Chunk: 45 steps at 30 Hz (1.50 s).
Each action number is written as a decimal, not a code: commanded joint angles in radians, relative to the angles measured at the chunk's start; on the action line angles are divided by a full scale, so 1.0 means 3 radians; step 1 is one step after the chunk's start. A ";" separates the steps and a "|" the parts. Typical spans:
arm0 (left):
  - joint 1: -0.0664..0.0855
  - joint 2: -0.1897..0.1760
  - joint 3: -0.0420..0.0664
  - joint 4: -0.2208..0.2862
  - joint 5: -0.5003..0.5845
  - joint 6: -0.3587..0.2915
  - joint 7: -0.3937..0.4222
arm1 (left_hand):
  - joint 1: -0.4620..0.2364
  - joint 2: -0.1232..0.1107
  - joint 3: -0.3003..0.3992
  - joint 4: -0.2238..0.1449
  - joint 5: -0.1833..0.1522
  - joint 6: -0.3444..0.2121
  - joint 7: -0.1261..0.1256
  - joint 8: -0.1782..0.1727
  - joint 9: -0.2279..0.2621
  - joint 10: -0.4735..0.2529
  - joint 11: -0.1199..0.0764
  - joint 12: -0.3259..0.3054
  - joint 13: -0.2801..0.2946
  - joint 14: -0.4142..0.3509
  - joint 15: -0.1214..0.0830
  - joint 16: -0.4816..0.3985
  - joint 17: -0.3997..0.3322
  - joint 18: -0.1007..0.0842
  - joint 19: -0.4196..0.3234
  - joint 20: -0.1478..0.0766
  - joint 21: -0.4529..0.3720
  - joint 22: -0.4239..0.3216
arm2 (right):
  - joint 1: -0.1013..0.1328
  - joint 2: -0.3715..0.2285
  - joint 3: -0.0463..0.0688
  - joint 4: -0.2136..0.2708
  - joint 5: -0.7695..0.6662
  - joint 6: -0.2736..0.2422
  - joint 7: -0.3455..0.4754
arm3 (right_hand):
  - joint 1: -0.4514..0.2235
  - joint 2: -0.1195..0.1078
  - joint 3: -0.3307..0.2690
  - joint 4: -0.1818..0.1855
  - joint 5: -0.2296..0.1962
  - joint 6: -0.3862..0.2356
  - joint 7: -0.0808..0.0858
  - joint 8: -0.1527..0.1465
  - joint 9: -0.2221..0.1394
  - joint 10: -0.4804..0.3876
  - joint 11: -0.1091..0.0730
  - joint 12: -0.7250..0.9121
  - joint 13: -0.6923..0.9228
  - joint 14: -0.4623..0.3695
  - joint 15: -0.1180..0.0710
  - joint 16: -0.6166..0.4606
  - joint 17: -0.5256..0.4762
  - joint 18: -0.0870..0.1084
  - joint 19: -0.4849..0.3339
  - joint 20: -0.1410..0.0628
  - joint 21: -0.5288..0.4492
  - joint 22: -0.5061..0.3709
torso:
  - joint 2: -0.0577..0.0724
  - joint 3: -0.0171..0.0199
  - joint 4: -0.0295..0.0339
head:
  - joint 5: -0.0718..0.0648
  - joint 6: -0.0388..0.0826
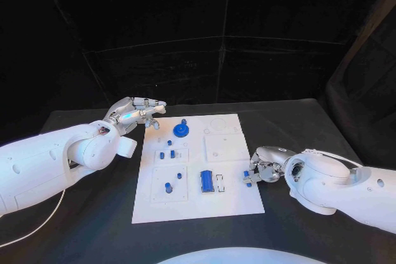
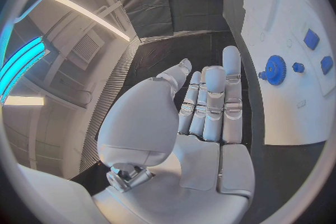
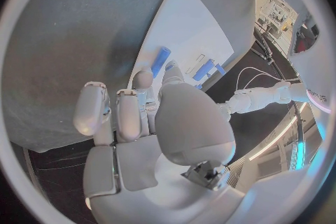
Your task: Assemble the parts on the task board
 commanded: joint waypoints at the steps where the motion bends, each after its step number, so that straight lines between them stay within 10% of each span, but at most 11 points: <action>1: 0.0004 0.0000 0.0003 0.0005 0.0010 0.0040 0.0011 | 0.0003 0.0029 0.0001 0.0021 0.0005 -0.0018 0.0001 0.0012 0.0000 -0.0028 0.0004 0.0014 -0.0005 -0.0013 0.0000 -0.0020 -0.0003 0.0045 0.0004 0.0020 -0.0015 -0.0003 | 0.0002 0.0025 -0.0001 -0.0011 -0.0091 0.0172 -0.0032 | 0.0066 -0.0009 0.0000 -0.0030 -0.0011 0.0015 -0.0003 0.0009 -0.0001 -0.0009 -0.0021 -0.0026 -0.0005 0.0132 -0.0016 -0.0024 -0.0005 0.0021 -0.0015 -0.0001 -0.0015 -0.0003 | -0.0002 0.0000 0.0001 | -0.0001 -0.0003; 24: 0.0004 -0.0002 0.0003 0.0007 0.0010 0.0052 -0.0001 | 0.0003 0.0029 0.0001 0.0021 0.0005 -0.0018 0.0001 0.0012 0.0000 -0.0028 0.0004 0.0014 -0.0005 -0.0013 0.0000 -0.0020 -0.0003 0.0045 0.0004 0.0020 -0.0015 -0.0003 | -0.0001 0.0280 -0.0002 -0.0133 -0.0723 0.0420 -0.0070 | 0.0564 0.0156 0.0139 -0.0295 -0.0059 0.0000 0.0002 -0.0012 -0.0007 -0.0061 -0.0027 -0.0126 -0.0070 0.0125 -0.0022 -0.0068 -0.0040 0.0027 -0.0034 -0.0009 -0.0052 -0.0037 | -0.0004 -0.0002 0.0005 | 0.0000 -0.0001; 35: 0.0004 -0.0004 0.0003 0.0001 0.0010 0.0060 -0.0019 | 0.0005 0.0032 0.0000 0.0023 0.0006 -0.0020 0.0001 0.0014 0.0000 -0.0031 0.0004 0.0017 -0.0006 -0.0013 0.0000 -0.0020 -0.0004 0.0045 0.0006 0.0020 -0.0019 -0.0007 | 0.0000 0.0188 -0.0002 -0.0048 0.0154 0.0009 -0.0036 | 0.0467 0.0233 0.0229 -0.0119 0.0667 -0.0018 0.0007 -0.0103 -0.0072 -0.0040 -0.0022 -0.0130 -0.0074 0.0135 -0.0022 -0.0056 -0.0010 0.0023 -0.0013 -0.0012 -0.0042 -0.0015 | -0.0004 0.0002 -0.0002 | -0.0004 0.0008; 45: 0.0004 0.0008 0.0002 -0.0004 0.0010 0.0064 -0.0015 | 0.0037 0.0055 0.0020 0.0015 0.0006 -0.0025 -0.0002 0.0018 0.0000 -0.0039 0.0001 0.0020 -0.0010 -0.0016 -0.0002 -0.0019 -0.0008 0.0046 0.0011 0.0019 -0.0028 -0.0015 | 0.0001 0.0146 -0.0001 0.0062 0.0652 -0.0422 0.0156 | 0.0495 0.0206 0.0291 -0.0077 0.0847 -0.0003 0.0008 -0.0141 -0.0103 -0.0018 -0.0025 -0.0089 -0.0042 0.0146 -0.0022 -0.0026 0.0035 0.0016 0.0010 -0.0011 -0.0021 0.0020 | -0.0001 0.0002 0.0006 | -0.0003 0.0011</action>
